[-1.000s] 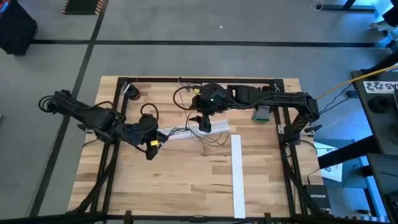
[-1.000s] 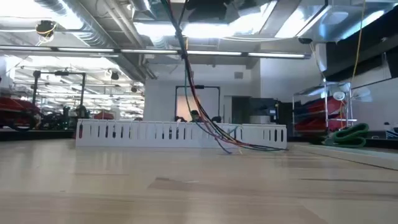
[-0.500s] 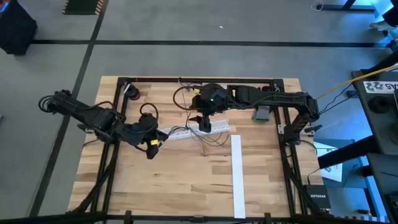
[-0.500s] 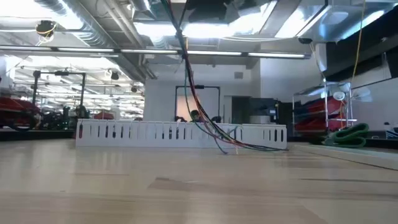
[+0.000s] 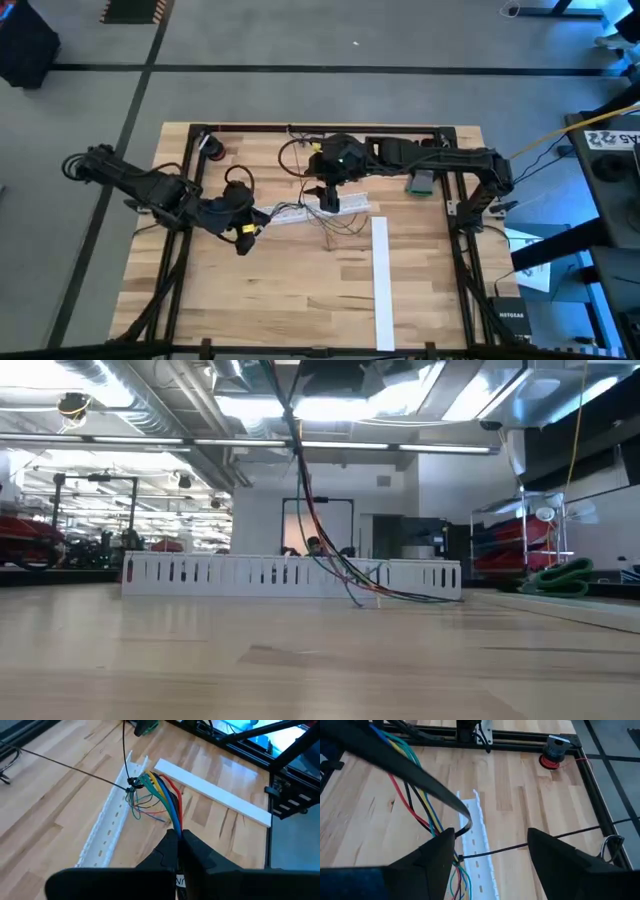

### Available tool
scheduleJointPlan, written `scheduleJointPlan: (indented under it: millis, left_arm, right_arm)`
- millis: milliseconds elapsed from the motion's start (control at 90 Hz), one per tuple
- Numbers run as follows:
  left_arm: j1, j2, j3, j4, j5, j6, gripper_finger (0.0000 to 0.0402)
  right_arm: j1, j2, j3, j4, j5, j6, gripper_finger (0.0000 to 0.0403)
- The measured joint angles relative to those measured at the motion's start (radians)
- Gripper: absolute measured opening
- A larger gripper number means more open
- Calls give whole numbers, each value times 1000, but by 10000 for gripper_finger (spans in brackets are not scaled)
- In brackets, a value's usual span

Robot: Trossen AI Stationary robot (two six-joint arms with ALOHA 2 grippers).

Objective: Ziptie cables
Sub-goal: Put the set of zip-tied cables in the cable duct

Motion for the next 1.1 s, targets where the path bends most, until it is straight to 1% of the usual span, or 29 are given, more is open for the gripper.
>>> scheduleJointPlan:
  millis: [489, 622, 867, 989, 1100]
  left_arm:
    - [0, 0, 0, 0, -18, 24, 0]
    - [0, 0, 0, 0, -19, 35, 0]
    - [0, 0, 0, 0, -19, 34, 0]
    - [0, 0, 0, 0, -18, 34, 0]
    - [0, 0, 0, -1, -18, 34, 0]
  right_arm:
    - [0, 0, 0, 0, 0, 0, 243]
    - [-1, 0, 0, -4, -33, 0, 243]
    - [-1, 0, 0, -11, -34, 32, 243]
    - [-1, 0, 0, -49, -39, 24, 243]
    - [-1, -6, 0, -98, -76, 22, 243]
